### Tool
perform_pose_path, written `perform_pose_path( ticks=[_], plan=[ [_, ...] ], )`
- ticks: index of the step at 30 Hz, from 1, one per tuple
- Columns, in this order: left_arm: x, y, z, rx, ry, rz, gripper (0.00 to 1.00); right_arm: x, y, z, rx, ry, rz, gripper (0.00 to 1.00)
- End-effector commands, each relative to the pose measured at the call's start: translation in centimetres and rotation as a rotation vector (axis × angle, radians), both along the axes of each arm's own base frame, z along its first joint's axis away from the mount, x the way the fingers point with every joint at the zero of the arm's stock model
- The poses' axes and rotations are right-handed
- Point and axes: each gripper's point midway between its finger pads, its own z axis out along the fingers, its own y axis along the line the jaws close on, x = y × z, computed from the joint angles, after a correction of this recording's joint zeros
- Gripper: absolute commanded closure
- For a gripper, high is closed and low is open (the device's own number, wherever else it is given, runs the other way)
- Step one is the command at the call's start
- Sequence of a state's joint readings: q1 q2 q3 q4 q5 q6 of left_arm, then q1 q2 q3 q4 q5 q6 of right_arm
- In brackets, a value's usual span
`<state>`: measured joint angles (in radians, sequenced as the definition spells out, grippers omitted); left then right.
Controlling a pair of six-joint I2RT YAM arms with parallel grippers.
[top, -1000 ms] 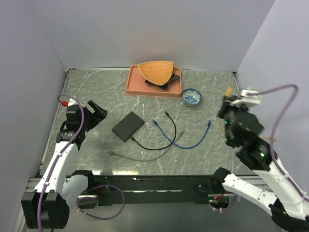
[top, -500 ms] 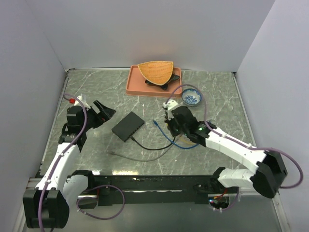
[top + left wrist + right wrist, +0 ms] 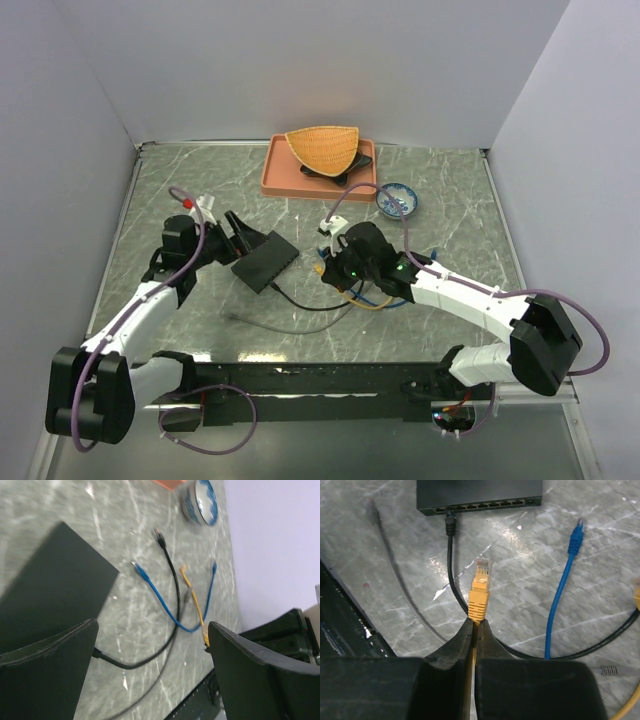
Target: Insert the plug into the switch port
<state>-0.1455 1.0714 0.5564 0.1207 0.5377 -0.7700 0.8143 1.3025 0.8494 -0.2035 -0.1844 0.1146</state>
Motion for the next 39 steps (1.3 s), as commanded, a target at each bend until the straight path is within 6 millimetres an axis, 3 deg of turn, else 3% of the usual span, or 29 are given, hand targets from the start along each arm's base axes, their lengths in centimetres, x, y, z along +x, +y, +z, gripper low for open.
perform_pose_path(
  ticks=[1, 8, 11, 12, 13, 21, 31, 39],
  plan=[
    [0.3, -3.0, 3.5, -0.045, -0.103, -0.101, 0.03, -0.2, 1.5, 2.5, 0.089, -0.042, 0.042, 1.0],
    [0.1, -5.9, 2.5, -0.01, -0.036, -0.172, 0.08, 0.7, 0.2, 2.4, 0.032, -0.089, -0.062, 1.0],
    [0.3, -7.0, 2.3, -0.003, -0.006, -0.179, 0.1, 1.5, -0.6, 2.4, -0.065, -0.171, -0.153, 1.0],
    [0.4, -7.3, 2.2, -0.004, 0.006, -0.175, 0.1, 0.8, -0.1, 2.5, -0.091, -0.196, -0.145, 1.0],
    [0.3, -7.9, 2.3, -0.007, 0.01, -0.184, 0.11, 1.4, -0.9, 2.1, -0.16, -0.241, -0.196, 1.0],
    [0.2, -9.7, 2.4, -0.004, 0.027, -0.204, 0.13, 1.2, -0.2, 2.0, -0.337, -0.367, -0.255, 1.0],
    [-0.2, -11.2, 1.6, -0.006, 0.064, -0.256, 0.18, 1.4, -0.4, 3.0, -0.342, -0.447, -0.306, 1.0],
    [-1.0, -14.2, 2.0, -0.092, 0.077, -0.367, 0.28, 1.2, -0.5, 3.9, -0.295, -0.468, -0.307, 1.0]
  ],
)
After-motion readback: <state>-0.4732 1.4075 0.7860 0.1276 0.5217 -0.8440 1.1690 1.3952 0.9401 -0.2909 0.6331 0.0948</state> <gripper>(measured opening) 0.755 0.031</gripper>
